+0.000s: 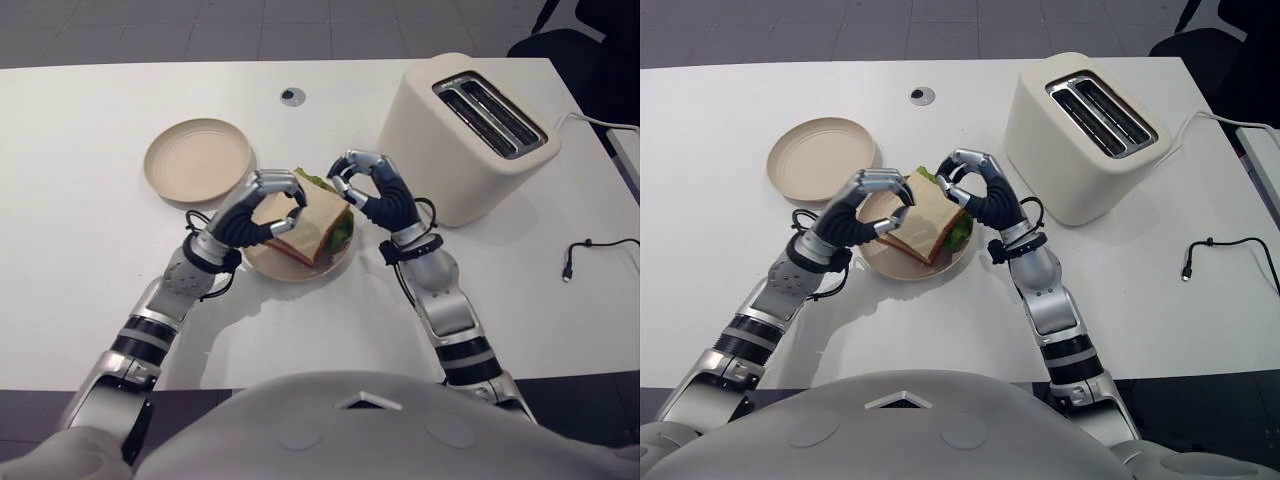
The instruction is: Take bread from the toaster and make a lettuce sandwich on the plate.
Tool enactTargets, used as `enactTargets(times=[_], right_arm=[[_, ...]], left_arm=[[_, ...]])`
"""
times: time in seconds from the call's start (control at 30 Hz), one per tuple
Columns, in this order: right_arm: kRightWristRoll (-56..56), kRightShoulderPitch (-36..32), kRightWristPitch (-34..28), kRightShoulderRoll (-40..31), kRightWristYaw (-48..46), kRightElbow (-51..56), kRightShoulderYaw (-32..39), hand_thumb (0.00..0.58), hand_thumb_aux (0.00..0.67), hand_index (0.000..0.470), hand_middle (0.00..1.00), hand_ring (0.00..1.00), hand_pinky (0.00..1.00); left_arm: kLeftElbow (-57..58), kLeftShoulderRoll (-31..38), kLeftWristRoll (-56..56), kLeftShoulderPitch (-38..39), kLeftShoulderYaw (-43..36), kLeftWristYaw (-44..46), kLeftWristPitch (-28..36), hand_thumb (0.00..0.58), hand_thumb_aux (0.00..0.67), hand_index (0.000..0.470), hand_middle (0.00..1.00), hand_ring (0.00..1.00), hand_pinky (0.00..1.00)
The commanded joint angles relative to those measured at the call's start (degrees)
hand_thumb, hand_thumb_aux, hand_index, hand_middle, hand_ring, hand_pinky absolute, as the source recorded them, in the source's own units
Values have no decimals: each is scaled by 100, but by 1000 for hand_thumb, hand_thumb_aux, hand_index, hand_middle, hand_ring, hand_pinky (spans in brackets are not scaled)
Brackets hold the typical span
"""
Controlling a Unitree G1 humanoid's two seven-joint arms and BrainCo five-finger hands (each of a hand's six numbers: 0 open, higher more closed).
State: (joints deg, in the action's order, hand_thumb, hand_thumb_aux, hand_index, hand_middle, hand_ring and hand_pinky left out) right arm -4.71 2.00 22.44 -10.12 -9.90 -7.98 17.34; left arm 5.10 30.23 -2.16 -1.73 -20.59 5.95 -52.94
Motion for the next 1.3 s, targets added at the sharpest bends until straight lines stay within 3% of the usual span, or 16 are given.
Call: enactTargets(times=[0.03, 0.2, 0.33, 0.4, 0.43, 0.47, 0.53, 0.63, 0.67, 0.8, 0.83, 0.87, 0.9, 0.93, 1.1, 1.3], right_arm=[[151, 314, 501, -795, -1228, -14, 564, 580, 670, 470, 1000, 1000, 1000], [184, 675, 1154, -1807, -2638, 322, 1294, 580, 670, 470, 1000, 1000, 1000], [-60, 481, 1279, -1862, -2877, 998, 1380, 580, 670, 470, 1000, 1000, 1000], [-380, 225, 1249, -1574, -2630, 1415, 1360, 580, 670, 470, 1000, 1000, 1000], [-560, 119, 1234, -1447, -2483, 1591, 1358, 580, 670, 470, 1000, 1000, 1000], [-771, 16, 1214, -1326, -2293, 1771, 1348, 580, 670, 470, 1000, 1000, 1000], [-1345, -261, 986, -1023, -1545, 2189, 1185, 580, 670, 470, 1000, 1000, 1000], [-2212, -890, 231, -534, 226, 3051, 785, 580, 670, 470, 1000, 1000, 1000], [-2274, -1083, 98, -386, 674, 3422, 650, 580, 670, 470, 1000, 1000, 1000], [-2120, -1332, 144, -136, 1514, 4127, 285, 580, 670, 470, 1000, 1000, 1000], [-1964, -1290, 297, -103, 1554, 4103, 187, 560, 547, 383, 1000, 1000, 1000], [-1736, -1210, 472, -80, 1466, 3990, 91, 458, 363, 254, 980, 980, 980], [-1505, -1127, 650, -75, 1333, 3854, 20, 212, 137, 96, 553, 553, 553], [-1285, -1047, 789, -90, 1203, 3688, -50, 0, 0, 0, 0, 0, 0], [-515, -734, 1257, -253, 932, 2606, -595, 0, 0, 0, 0, 0, 0], [-657, -677, 1162, 244, 1502, 2446, -892, 0, 0, 0, 0, 0, 0]], left_arm=[[-645, 1346, -1434, 1065, -483, 1692, 327, 580, 670, 470, 1000, 1000, 1000], [-286, 1897, -815, 1726, -126, 2359, 837, 580, 670, 470, 1000, 1000, 1000], [292, 1495, 288, 1491, -179, 2361, 1196, 580, 670, 470, 1000, 1000, 1000], [712, 987, 895, 1081, -235, 2064, 1311, 580, 670, 470, 1000, 1000, 1000], [891, 728, 1127, 902, -268, 1895, 1309, 578, 628, 441, 1000, 1000, 1000], [1091, 486, 1423, 722, -263, 1622, 1348, 549, 515, 361, 1000, 1000, 1000], [1699, 37, 2259, 236, -291, 833, 1562, 547, 510, 358, 1000, 1000, 1000], [2640, -522, 3171, -520, -333, -442, 2020, 487, 402, 282, 1000, 1000, 1000], [2912, -674, 3310, -712, -321, -780, 2107, 501, 423, 297, 1000, 1000, 1000], [3395, -1007, 3220, -927, -181, -1437, 1745, 441, 342, 240, 1000, 1000, 1000], [3338, -1073, 2944, -845, -109, -1388, 1429, 209, 134, 94, 349, 349, 349], [3098, -1120, 2475, -662, -82, -1202, 933, 0, 0, 0, 0, 0, 0], [2784, -1112, 2011, -465, -122, -964, 489, 0, 0, 0, 0, 0, 0], [2463, -1082, 1520, -277, -168, -690, 163, 0, 0, 0, 0, 0, 0], [841, -859, -807, 276, 152, 164, -7, 0, 0, 0, 0, 0, 0], [1254, -2041, -362, -16, 1079, -827, 772, 0, 0, 0, 0, 0, 0]])
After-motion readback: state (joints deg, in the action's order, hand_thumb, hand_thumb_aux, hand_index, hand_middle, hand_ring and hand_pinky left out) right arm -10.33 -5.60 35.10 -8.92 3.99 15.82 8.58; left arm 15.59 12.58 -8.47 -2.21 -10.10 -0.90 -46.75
